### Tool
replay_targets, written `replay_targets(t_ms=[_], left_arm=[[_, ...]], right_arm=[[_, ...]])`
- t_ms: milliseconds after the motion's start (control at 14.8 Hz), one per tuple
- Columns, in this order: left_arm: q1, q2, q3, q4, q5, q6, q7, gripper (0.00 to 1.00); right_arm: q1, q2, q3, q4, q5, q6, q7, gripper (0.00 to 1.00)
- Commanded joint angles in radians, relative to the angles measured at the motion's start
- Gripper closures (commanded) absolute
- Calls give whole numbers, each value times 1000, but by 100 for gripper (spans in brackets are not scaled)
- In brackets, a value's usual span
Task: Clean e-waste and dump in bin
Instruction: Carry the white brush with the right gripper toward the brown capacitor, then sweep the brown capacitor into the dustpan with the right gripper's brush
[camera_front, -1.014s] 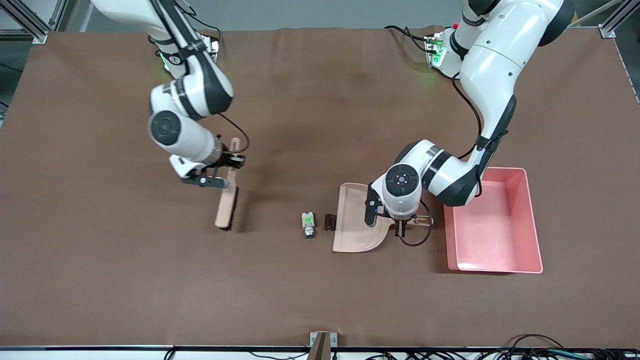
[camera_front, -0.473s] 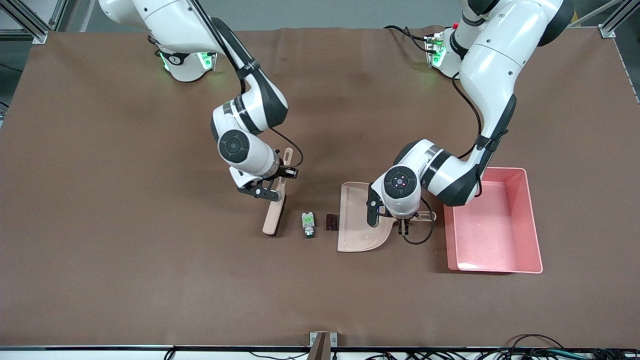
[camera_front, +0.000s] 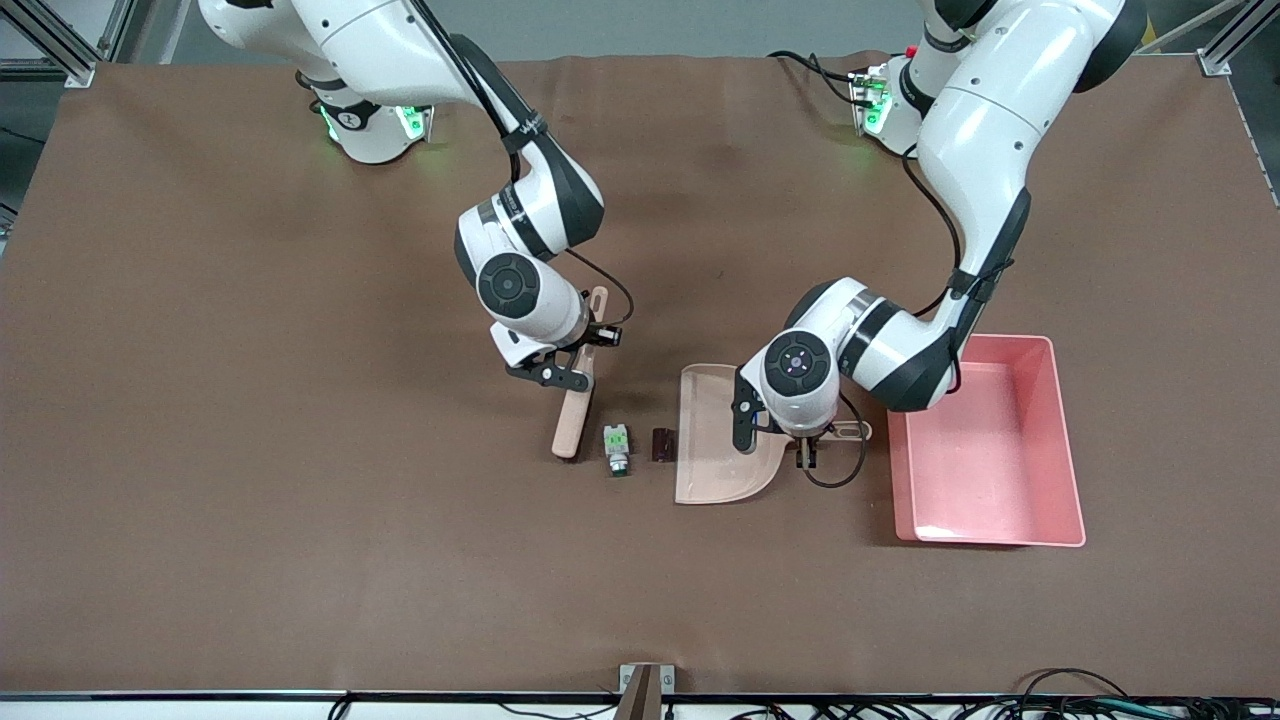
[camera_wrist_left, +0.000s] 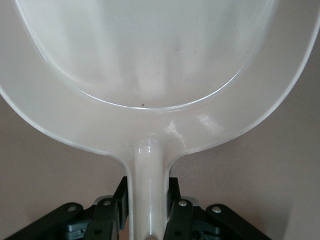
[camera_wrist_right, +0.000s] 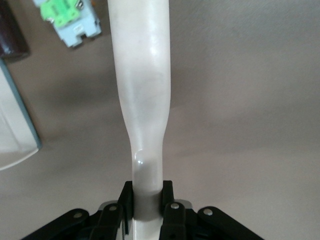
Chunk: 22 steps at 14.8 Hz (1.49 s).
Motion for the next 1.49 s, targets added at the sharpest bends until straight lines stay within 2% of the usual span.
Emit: replay_targets(t_ms=[0,135,1014,1419], left_arm=[[-15,1,4,6,17,-22,-15,96],[-15,1,4,8,17,-22,-16,96],[-15,6,4,6,16,-22,-16,96],[-15,5,4,6,16,-22,-16,96]], right_arm=[[28,47,-9,83,11,-32,8,100],[29,69,-9,122,7,-42,6,100],[49,109,-10,160,2,-40,-40,100],[75,173,-9,246,13,-42,-29,100]])
